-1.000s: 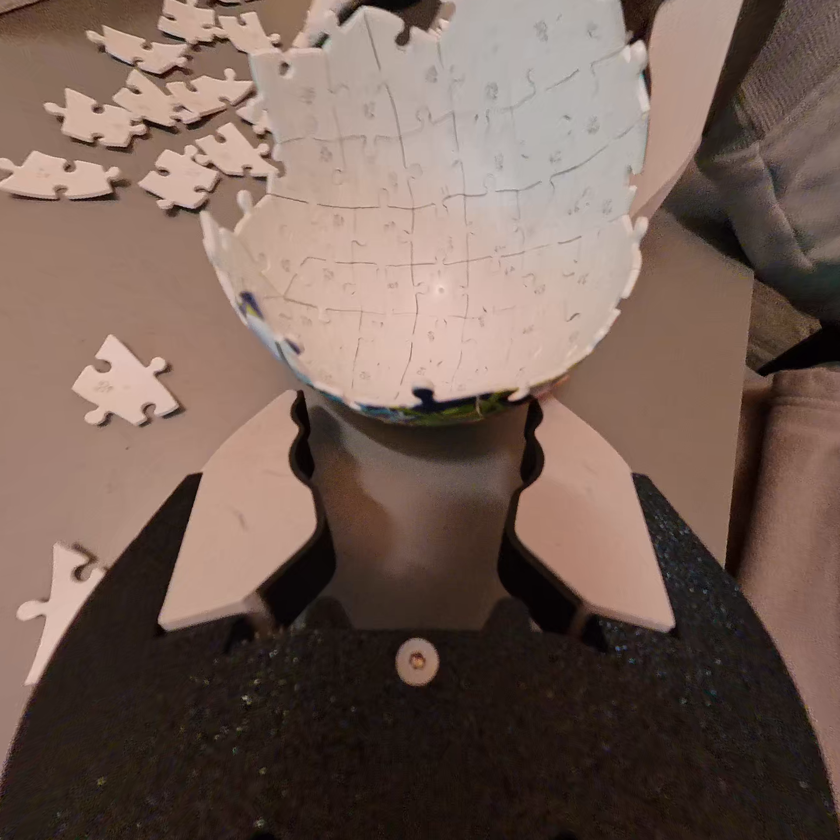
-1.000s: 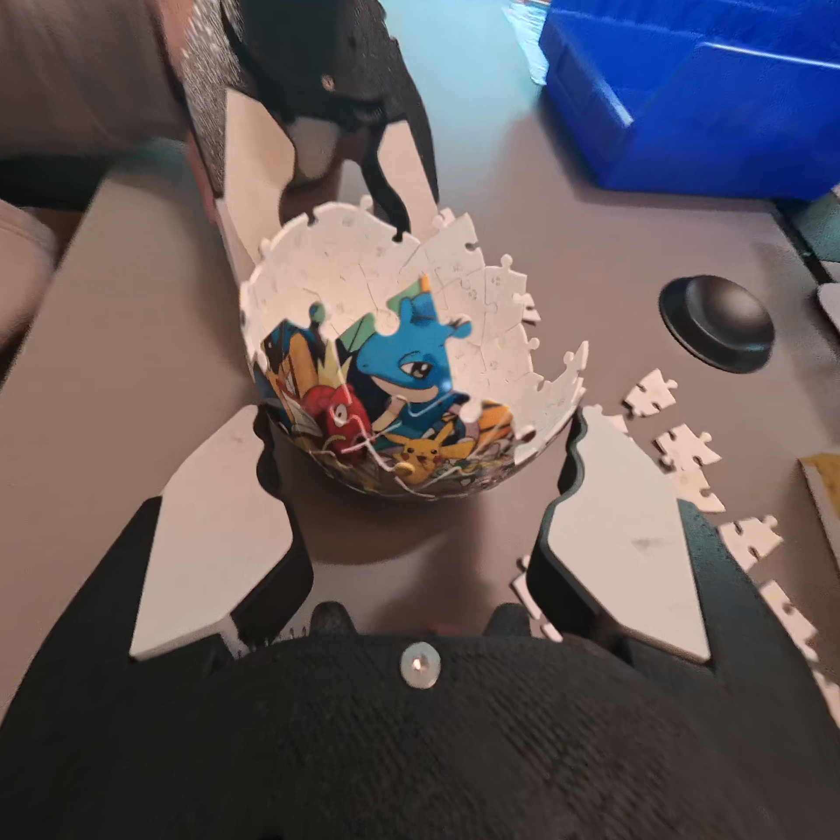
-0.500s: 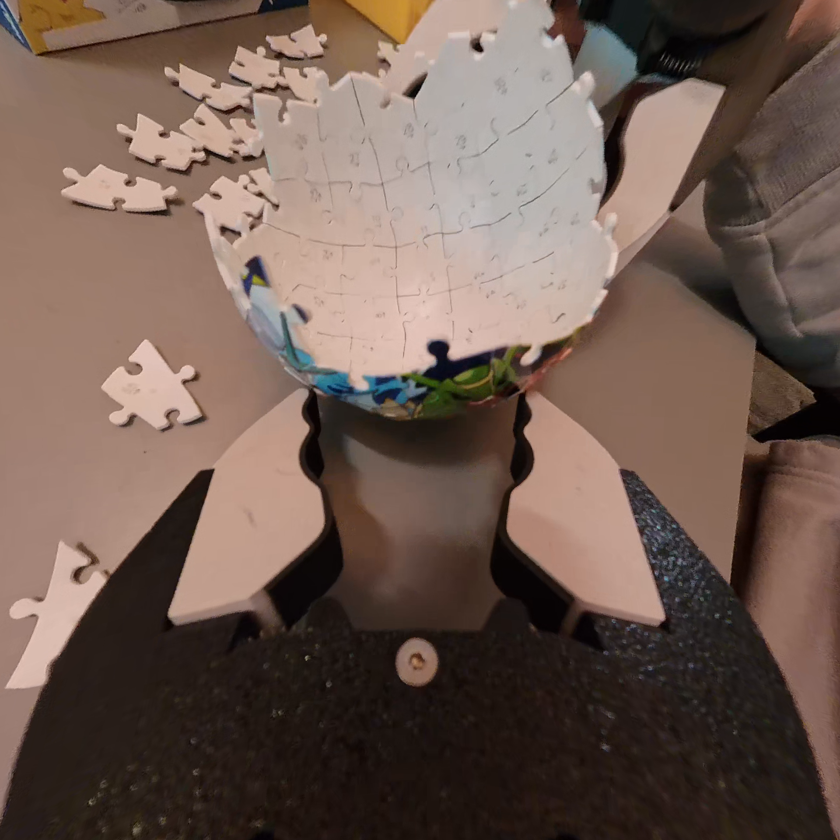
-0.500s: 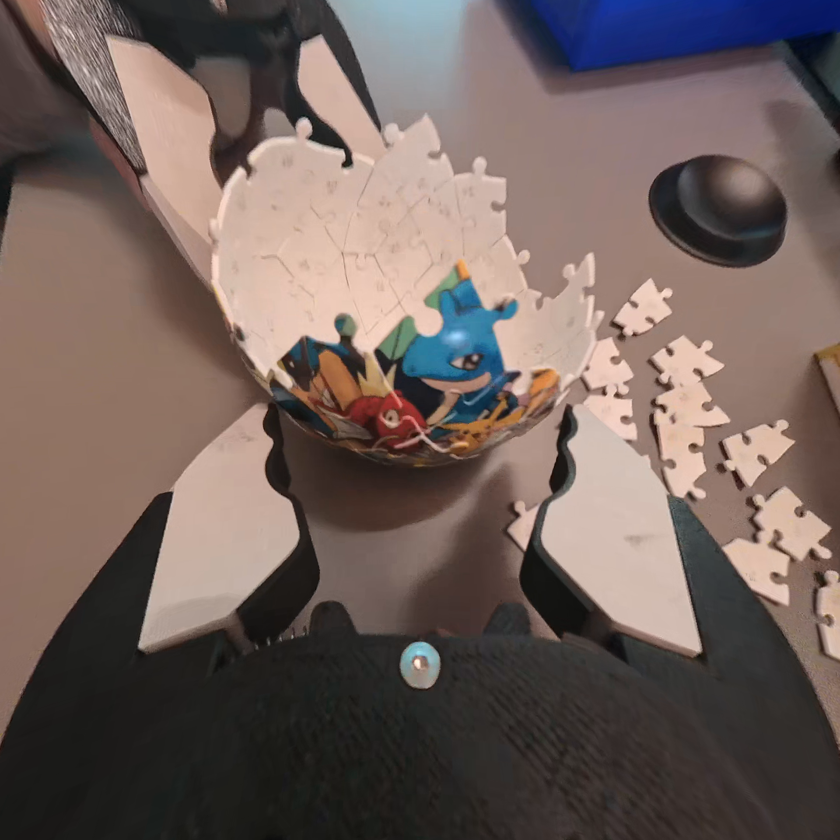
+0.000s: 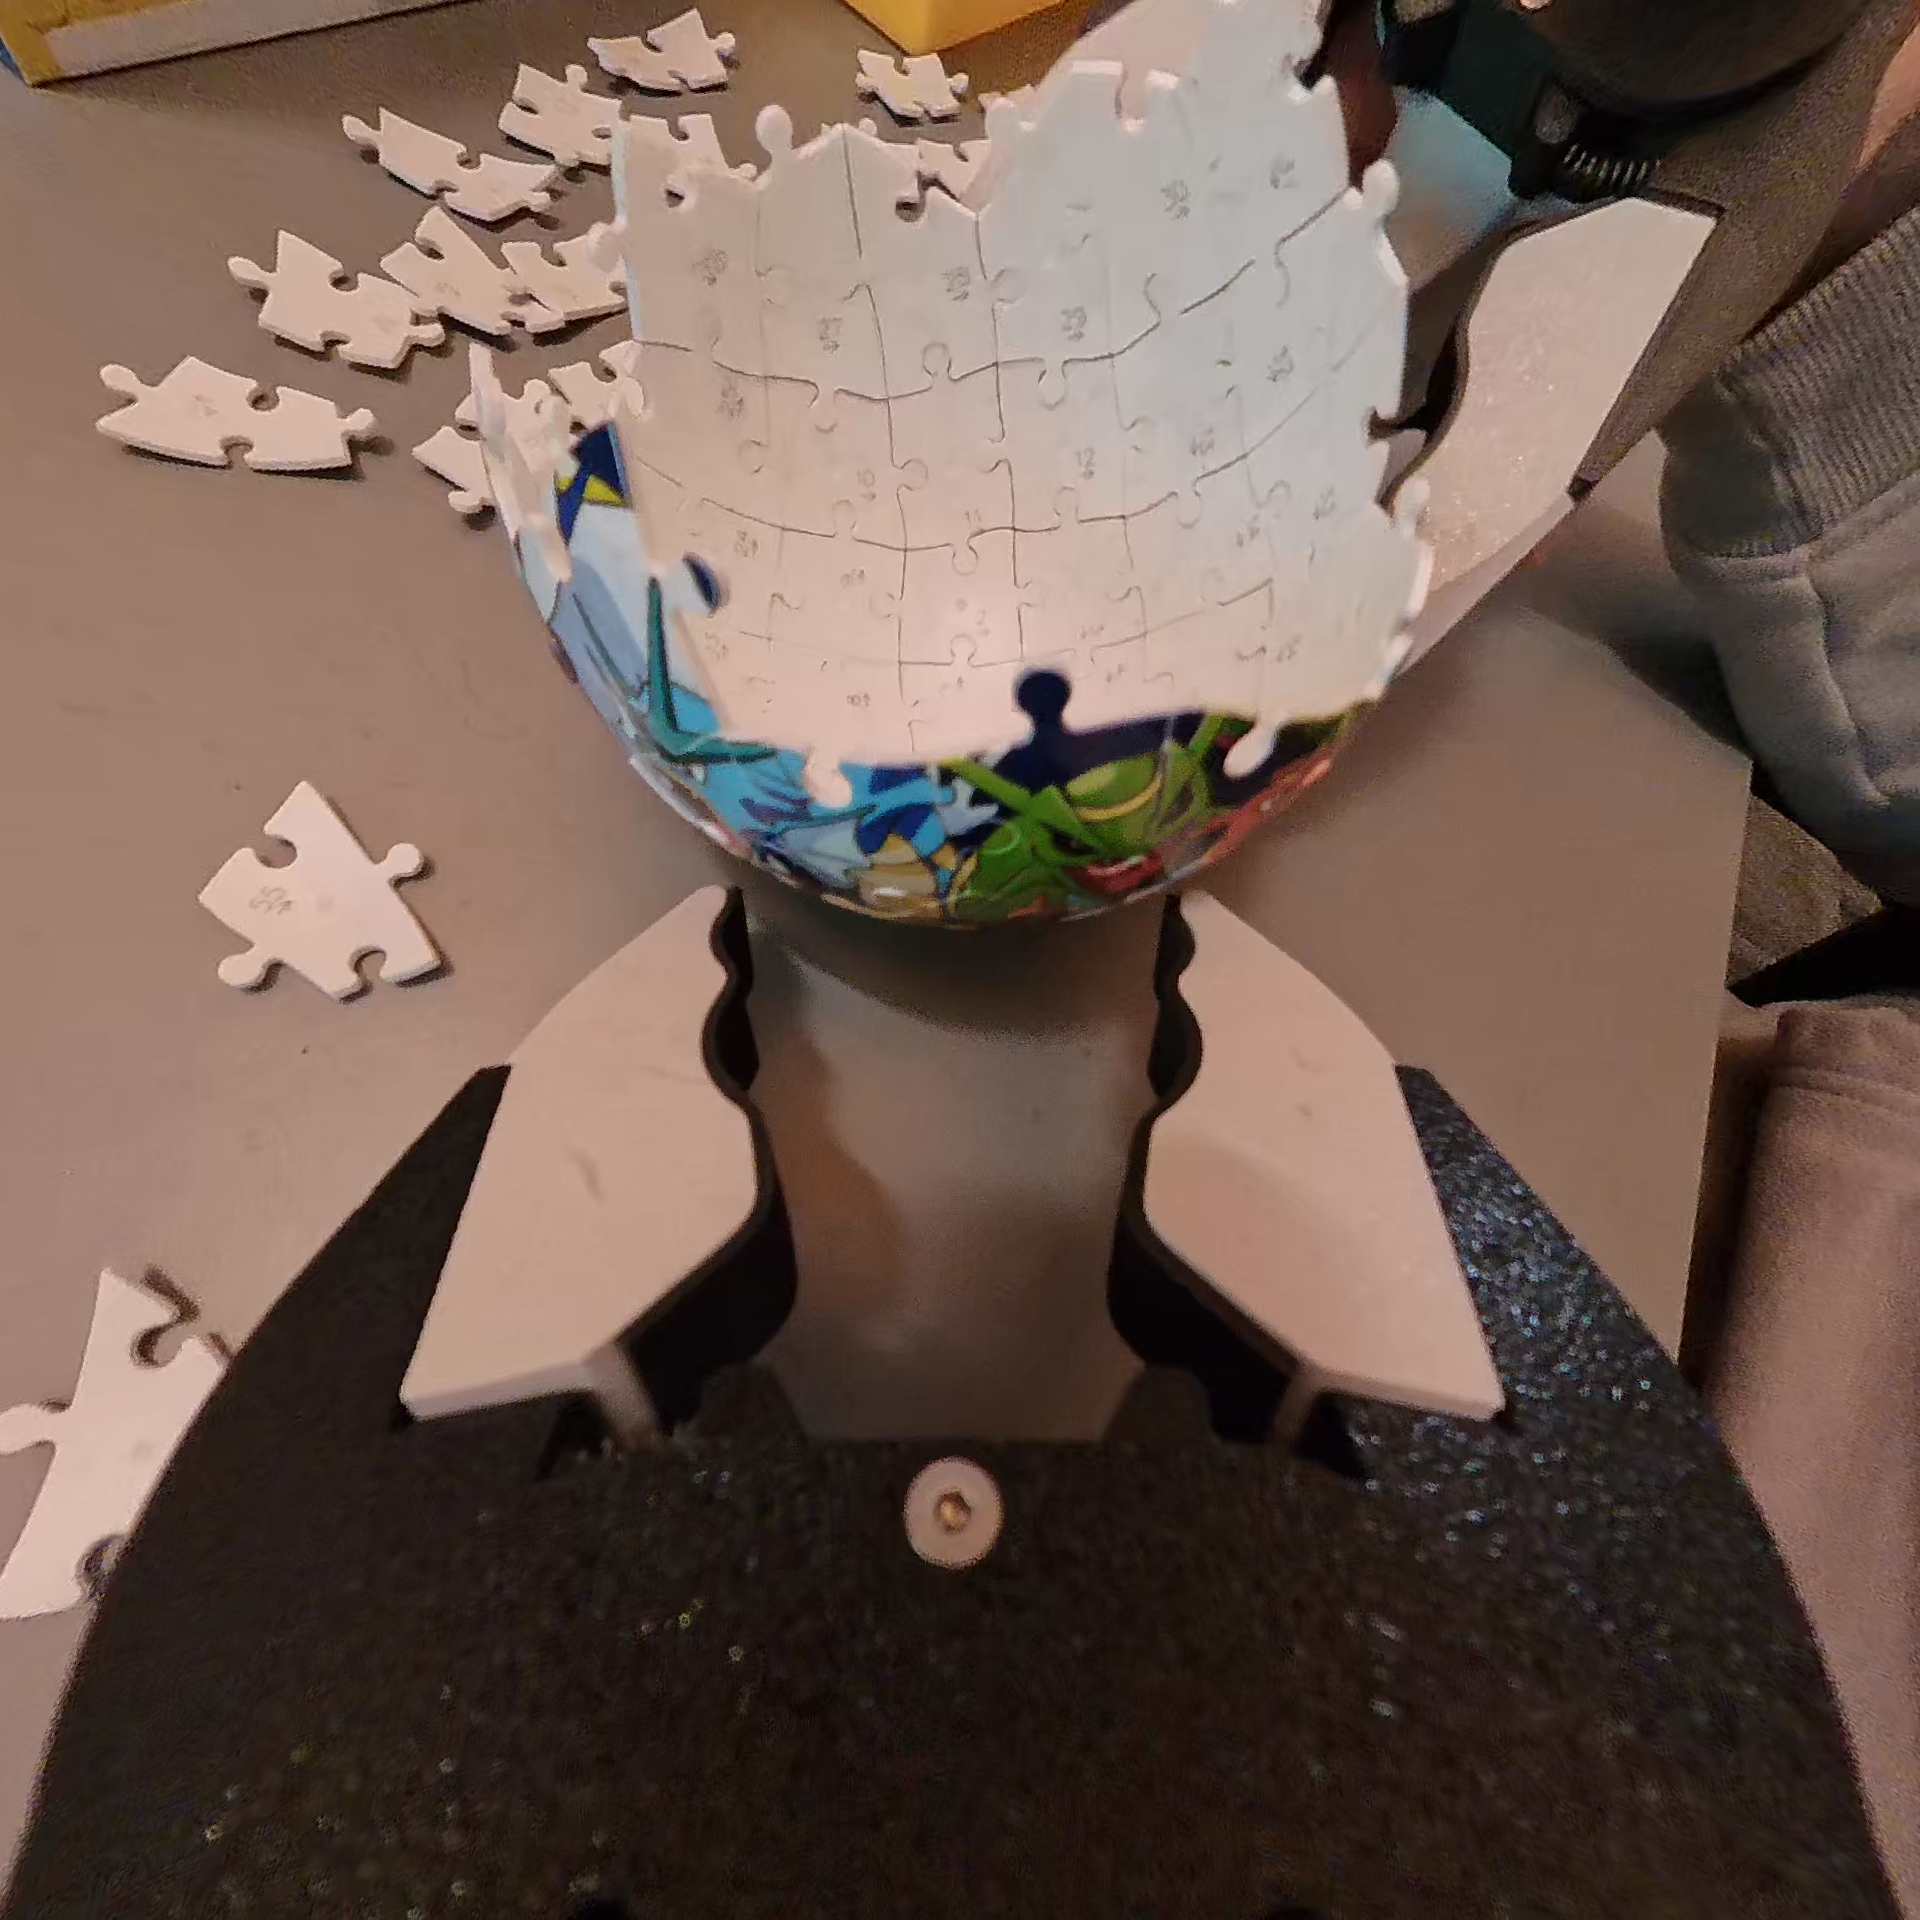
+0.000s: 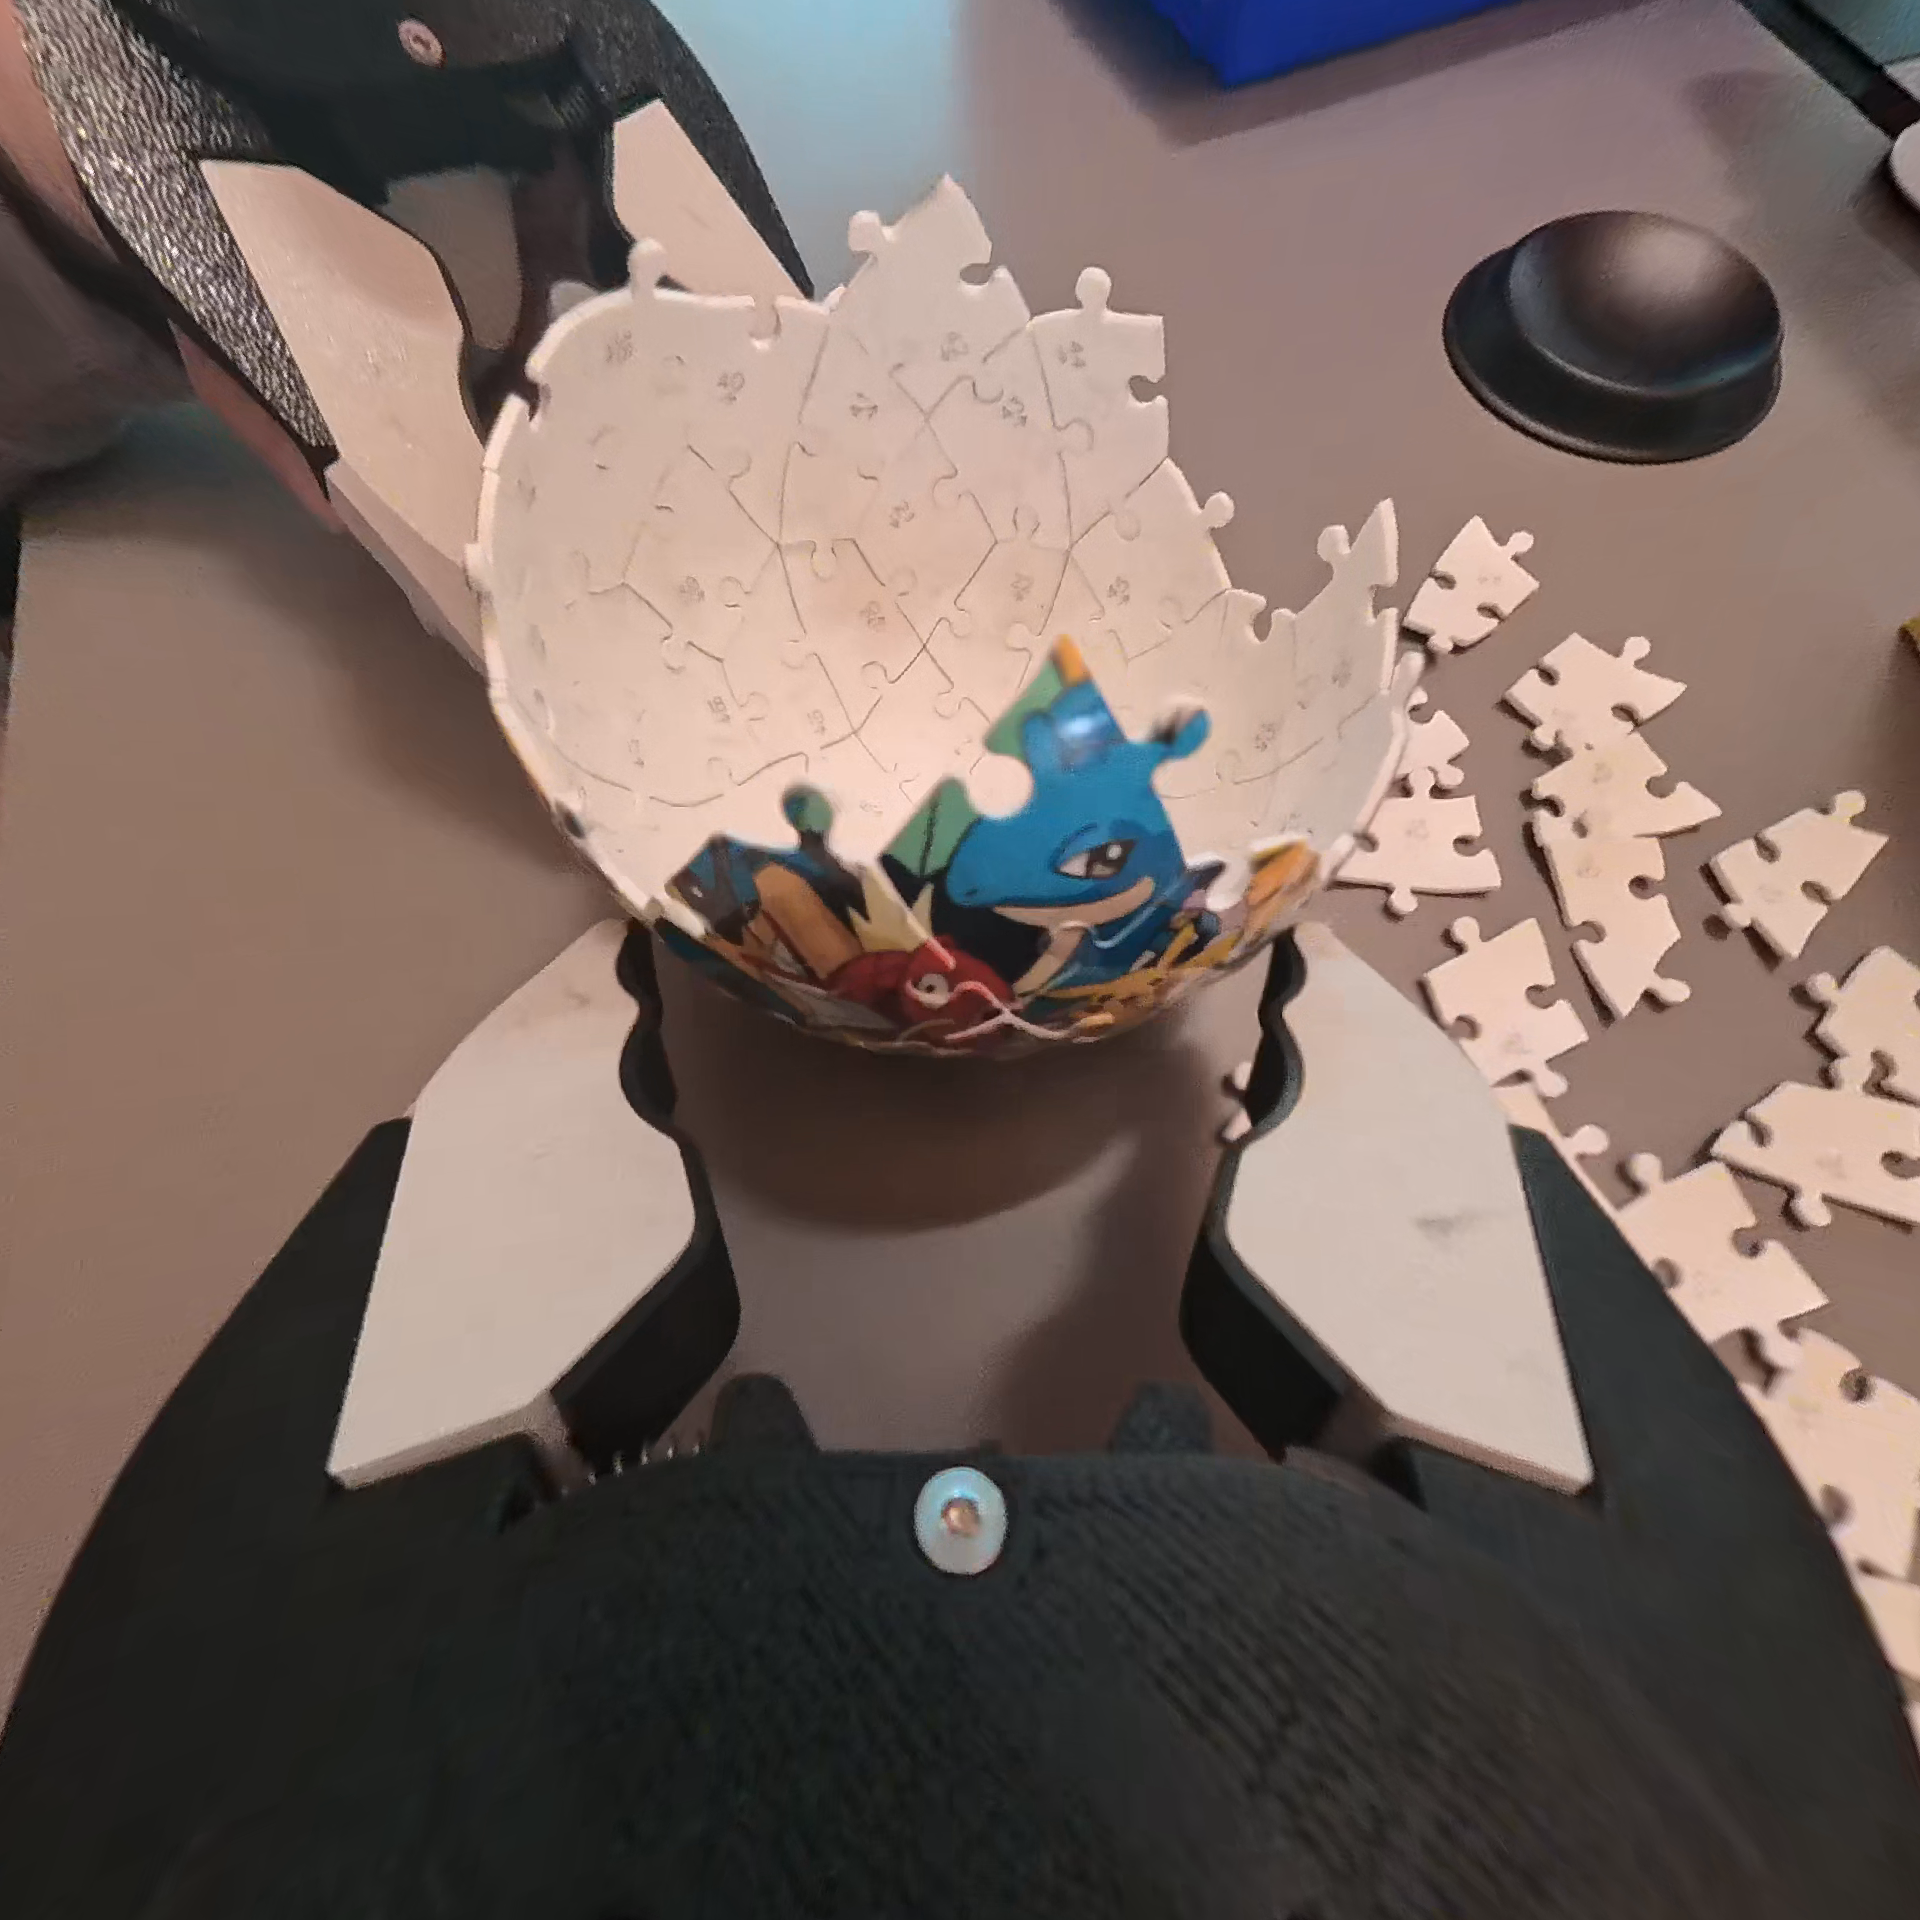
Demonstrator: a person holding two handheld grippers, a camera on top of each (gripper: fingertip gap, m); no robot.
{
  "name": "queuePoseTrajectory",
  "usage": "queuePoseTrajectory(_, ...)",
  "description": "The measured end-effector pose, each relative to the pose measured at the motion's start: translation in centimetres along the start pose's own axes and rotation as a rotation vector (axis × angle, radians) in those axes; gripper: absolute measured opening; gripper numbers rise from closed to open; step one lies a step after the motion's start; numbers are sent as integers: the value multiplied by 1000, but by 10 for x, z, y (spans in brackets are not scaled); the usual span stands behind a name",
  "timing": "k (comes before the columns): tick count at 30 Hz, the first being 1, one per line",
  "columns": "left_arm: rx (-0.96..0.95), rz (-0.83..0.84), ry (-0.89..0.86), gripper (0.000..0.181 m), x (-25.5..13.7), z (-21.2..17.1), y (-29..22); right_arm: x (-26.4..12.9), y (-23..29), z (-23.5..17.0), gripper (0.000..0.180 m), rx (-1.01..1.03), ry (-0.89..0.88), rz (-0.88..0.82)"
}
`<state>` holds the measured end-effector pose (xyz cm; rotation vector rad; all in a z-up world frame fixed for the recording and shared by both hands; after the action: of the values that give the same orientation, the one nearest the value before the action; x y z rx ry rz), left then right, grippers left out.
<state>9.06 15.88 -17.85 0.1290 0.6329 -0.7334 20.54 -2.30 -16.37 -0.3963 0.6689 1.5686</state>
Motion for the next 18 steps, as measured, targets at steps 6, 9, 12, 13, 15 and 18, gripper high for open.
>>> queuePoseTrajectory(6,9,-20,8,75,3,2,-2,1,5,-10,107,36,28,-25)
queuePoseTrajectory(9,27,-22,24,77,4,2,-4,0,8,-13,108,53,-3,-17)
queuePoseTrajectory(12,34,-26,23,78,4,2,-4,2,10,-13,112,37,-68,-35)
queuePoseTrajectory(13,33,-31,23,78,4,3,-4,4,12,-12,113,37,-76,-35)
queuePoseTrajectory(15,33,-33,32,78,4,2,-5,7,15,-11,121,13,-71,-53)
queuePoseTrajectory(18,34,-41,36,77,4,1,-7,12,16,-11,126,-59,-87,-99)
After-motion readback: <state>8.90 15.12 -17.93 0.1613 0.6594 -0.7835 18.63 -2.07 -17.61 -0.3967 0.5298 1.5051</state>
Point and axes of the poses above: each gripper's, where its closed fingertips meet, x out along the fingers, z out of its top, y = z × x across the jaws, the point moved 10 cm from there along -x, back along the fingers, and after that the axes turned 11 degrees about x, right-handed, at the moved point
